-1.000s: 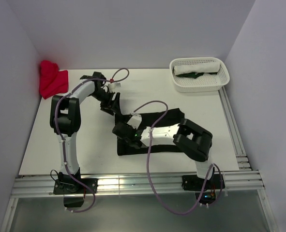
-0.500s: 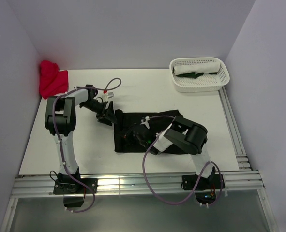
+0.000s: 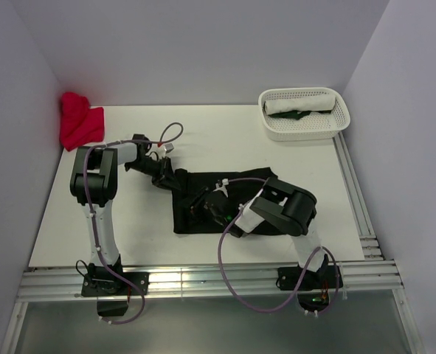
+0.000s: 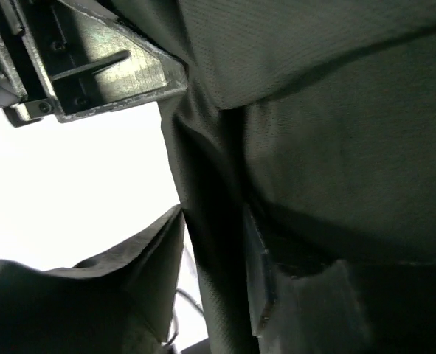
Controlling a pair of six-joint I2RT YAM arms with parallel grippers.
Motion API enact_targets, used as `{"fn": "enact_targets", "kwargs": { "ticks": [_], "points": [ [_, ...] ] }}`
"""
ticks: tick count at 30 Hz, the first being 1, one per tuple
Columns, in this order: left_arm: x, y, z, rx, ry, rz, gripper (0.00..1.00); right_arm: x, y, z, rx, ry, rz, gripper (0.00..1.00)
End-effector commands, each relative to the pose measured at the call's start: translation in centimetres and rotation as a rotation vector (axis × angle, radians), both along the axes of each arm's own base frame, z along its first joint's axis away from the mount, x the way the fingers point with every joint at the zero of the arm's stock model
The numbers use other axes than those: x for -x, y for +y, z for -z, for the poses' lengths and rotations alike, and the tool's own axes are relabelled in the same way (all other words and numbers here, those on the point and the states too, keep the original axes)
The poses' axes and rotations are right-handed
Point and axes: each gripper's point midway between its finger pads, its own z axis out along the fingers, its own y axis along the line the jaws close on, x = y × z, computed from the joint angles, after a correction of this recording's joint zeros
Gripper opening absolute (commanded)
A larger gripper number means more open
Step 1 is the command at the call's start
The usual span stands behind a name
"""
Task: Roll the t-shirts
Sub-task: Roll the tshirt
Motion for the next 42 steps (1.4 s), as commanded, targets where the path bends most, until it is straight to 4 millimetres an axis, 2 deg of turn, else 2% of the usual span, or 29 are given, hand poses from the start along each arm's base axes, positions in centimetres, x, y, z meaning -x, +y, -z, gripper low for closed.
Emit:
{"fn": "enact_targets", "kwargs": {
  "ticks": [1,3,5,6,7,8,9,10,11,12,14,15,16,18,19,20,21,22,23,24,25,26,27,28,29,32,33,34,42],
  "points": [
    [-1.7,0.5,0.6,-0.122,-0.086,-0.010,0.14,-0.1,-1.2,0.3,0.194,-0.012,0.008,0.47],
    [-1.9,0.7,0.7,-0.168,-0.096,-0.010,0.12,-0.6,-0.9,-0.8,0.242,-0.044,0.014,0.51],
    [-1.8,0.7,0.7,-0.193,-0.106,0.000,0.11,-0.6,-1.3,-0.6,0.321,-0.041,0.010,0.54],
    [-1.8,0.8,0.7,-0.214,-0.112,0.002,0.11,-0.8,-1.5,-1.2,0.345,-0.054,0.028,0.55],
    [-1.8,0.8,0.6,-0.225,-0.124,0.006,0.11,-0.6,-2.5,-0.2,0.420,-0.029,0.033,0.55],
    [-1.8,0.8,0.5,-0.236,-0.132,0.008,0.11,-0.7,-2.0,-1.1,0.442,-0.046,0.029,0.57],
    [-1.7,0.9,0.5,-0.249,-0.139,0.013,0.11,-0.6,-3.2,-0.6,0.530,-0.032,0.046,0.57],
    [-1.7,0.9,0.4,-0.265,-0.149,0.017,0.11,-0.9,-2.7,-1.7,0.544,-0.048,0.052,0.57],
    [-1.8,0.9,0.3,-0.273,-0.157,0.019,0.11,-0.6,-2.8,-1.9,0.583,-0.055,0.047,0.59],
    [-1.8,1.0,0.3,-0.281,-0.160,0.020,0.11,-0.2,-3.8,-1.6,0.650,-0.042,0.047,0.60],
    [-1.8,1.1,0.0,-0.299,-0.167,0.027,0.11,-0.7,-4.0,-2.9,0.695,-0.074,0.071,0.62],
    [-1.8,1.2,0.1,-0.305,-0.167,0.031,0.11,-0.3,-4.5,-3.1,0.731,-0.074,0.065,0.62],
    [-1.9,1.3,0.1,-0.319,-0.171,0.032,0.12,-0.8,-4.4,-4.2,0.736,-0.099,0.089,0.62],
    [-1.9,1.4,0.0,-0.330,-0.176,0.039,0.11,-0.5,-4.7,-4.8,0.796,-0.119,0.075,0.62],
    [-1.9,1.5,0.0,-0.335,-0.175,0.040,0.11,-0.9,-3.9,-6.3,0.793,-0.146,0.084,0.62],
    [-1.8,1.6,0.1,-0.343,-0.172,0.043,0.11,-1.2,-4.0,-7.0,0.833,-0.177,0.092,0.61],
    [-1.8,1.6,0.1,-0.346,-0.174,0.046,0.11,-1.0,-4.4,-6.2,0.907,-0.174,0.077,0.61],
    [-1.8,1.7,0.2,-0.350,-0.173,0.046,0.11,-1.3,-2.8,-8.1,0.903,-0.215,0.061,0.58],
    [-1.8,1.8,0.2,-0.354,-0.171,0.045,0.12,-1.4,-2.5,-8.4,0.934,-0.229,0.056,0.57],
    [-1.9,1.7,0.2,-0.356,-0.173,0.046,0.12,-1.2,-2.6,-7.0,1.009,-0.217,0.027,0.56],
    [-1.9,1.7,0.0,-0.356,-0.177,0.046,0.12,-1.5,-0.9,-8.6,0.991,-0.242,0.023,0.56],
    [-1.9,1.7,0.0,-0.361,-0.178,0.047,0.12,-1.6,-0.6,-7.4,1.046,-0.245,0.001,0.56],
    [-1.9,1.7,0.0,-0.362,-0.178,0.049,0.13,-1.3,-0.8,-7.0,1.096,-0.238,-0.022,0.55],
    [-1.9,1.7,0.0,-0.364,-0.178,0.049,0.12,-1.8,0.4,-8.2,1.083,-0.252,-0.015,0.55],
    [-2.0,1.8,0.0,-0.367,-0.180,0.050,0.13,-1.5,0.8,-6.9,1.124,-0.249,-0.039,0.55],
    [-2.0,1.7,-0.1,-0.369,-0.177,0.055,0.13,-1.4,1.9,-7.2,1.153,-0.263,-0.058,0.54],
    [-2.0,1.7,0.0,-0.371,-0.178,0.056,0.13,-1.2,1.8,-6.2,1.187,-0.254,-0.073,0.54],
    [-2.0,1.7,-0.1,-0.371,-0.179,0.056,0.13,-1.4,2.0,-6.4,1.186,-0.256,-0.063,0.54],
    [-2.1,1.5,-0.1,-0.373,-0.181,0.063,0.13,-0.2,1.4,-4.0,1.284,-0.236,-0.105,0.54]
  ]
}}
